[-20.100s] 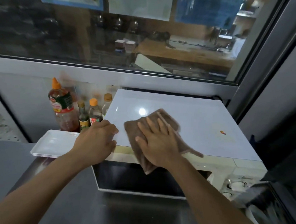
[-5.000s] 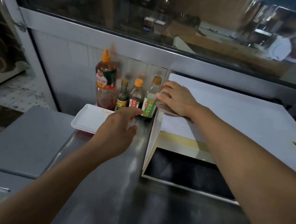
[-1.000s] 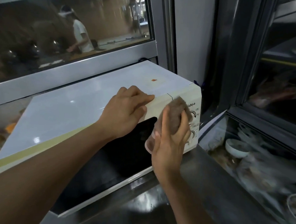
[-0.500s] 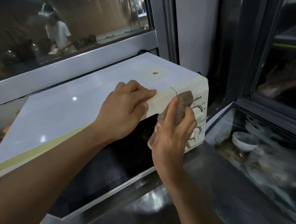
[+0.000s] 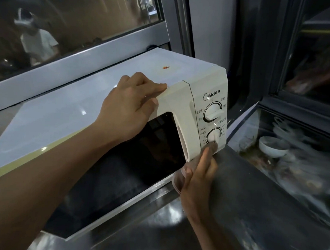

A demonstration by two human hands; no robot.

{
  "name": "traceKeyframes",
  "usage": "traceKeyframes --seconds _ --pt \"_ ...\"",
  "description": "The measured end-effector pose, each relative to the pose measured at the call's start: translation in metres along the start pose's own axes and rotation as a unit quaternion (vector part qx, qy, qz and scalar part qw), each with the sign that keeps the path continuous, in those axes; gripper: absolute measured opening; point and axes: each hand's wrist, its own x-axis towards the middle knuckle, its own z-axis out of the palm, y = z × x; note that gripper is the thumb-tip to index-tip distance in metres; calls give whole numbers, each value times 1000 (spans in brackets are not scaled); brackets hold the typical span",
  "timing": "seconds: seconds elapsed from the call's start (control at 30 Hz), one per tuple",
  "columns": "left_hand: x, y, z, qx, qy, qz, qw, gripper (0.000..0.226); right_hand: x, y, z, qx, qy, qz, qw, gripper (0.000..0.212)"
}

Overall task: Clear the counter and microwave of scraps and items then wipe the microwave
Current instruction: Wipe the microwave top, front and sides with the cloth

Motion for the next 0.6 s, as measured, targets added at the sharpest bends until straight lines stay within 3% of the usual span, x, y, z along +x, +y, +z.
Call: traceKeyframes --seconds 0.23,0.53,0.6 --pt "1 0 0 8 9 7 1000 48 28 -59 -23 33 39 -90 995 55" --pt "1 -1 0 9 14 10 1000 47 24 -78 -29 61 67 -46 995 48" --pt "2 -1 0 6 14 8 1000 46 23 -85 -34 58 78 -84 992 42"
